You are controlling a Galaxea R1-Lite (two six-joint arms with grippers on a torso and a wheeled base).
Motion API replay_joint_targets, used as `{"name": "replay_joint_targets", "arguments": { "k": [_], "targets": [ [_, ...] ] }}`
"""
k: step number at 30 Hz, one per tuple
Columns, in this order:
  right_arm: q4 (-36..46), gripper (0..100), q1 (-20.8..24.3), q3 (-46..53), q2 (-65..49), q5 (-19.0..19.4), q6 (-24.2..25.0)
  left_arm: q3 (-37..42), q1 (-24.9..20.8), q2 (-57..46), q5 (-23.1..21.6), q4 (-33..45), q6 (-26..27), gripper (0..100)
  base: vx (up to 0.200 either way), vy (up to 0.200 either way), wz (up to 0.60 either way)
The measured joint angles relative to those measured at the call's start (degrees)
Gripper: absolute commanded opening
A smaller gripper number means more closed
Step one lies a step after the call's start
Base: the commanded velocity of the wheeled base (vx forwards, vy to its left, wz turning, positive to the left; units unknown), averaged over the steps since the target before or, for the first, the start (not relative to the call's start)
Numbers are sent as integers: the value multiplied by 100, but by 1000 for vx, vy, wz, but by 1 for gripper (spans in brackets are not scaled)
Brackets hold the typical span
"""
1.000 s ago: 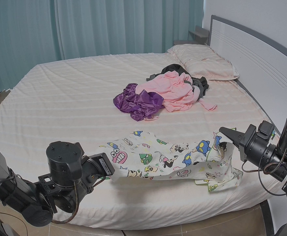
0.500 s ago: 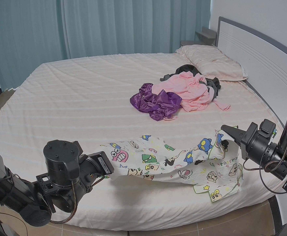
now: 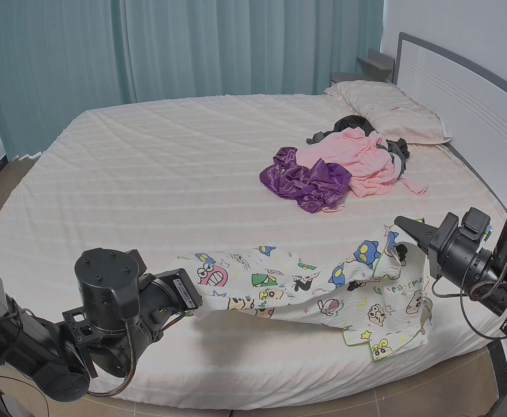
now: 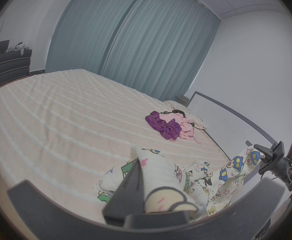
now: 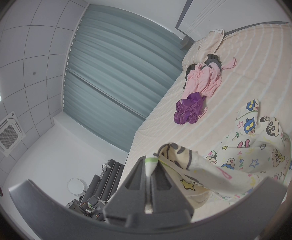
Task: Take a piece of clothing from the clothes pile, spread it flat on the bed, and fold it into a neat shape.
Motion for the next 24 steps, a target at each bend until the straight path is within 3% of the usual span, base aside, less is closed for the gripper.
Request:
{"name": "replay_joint_targets", "arguments": {
  "k": [24],
  "targets": [
    [-6,0,-172,-13,-183,6,-233,2,0,-99,9,-2,74,0,0,200,0]
  ]
}}
